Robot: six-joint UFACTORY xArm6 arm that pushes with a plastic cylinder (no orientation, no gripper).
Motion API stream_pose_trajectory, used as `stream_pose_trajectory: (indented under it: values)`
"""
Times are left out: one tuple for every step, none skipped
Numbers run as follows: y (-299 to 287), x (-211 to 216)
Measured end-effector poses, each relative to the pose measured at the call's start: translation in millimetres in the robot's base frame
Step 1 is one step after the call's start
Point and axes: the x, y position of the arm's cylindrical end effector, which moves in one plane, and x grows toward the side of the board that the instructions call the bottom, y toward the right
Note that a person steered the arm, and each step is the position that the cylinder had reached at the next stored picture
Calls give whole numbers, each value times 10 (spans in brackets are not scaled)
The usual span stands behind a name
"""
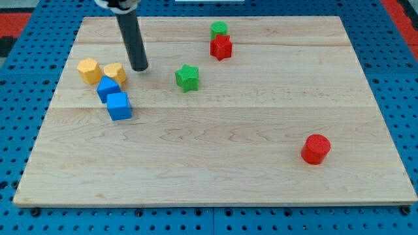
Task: Push the green star close to the red star
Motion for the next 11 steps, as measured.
stream_pose_trajectory:
  values:
    - [722,416]
    - [1746,416]
    - [1870,487]
    - [2012,293]
    - [2457,531]
    - [2579,870]
    - [2558,1142]
    - [2007,1015]
    - [1951,1458]
    - [2123,1486]
    - [2231,1375]
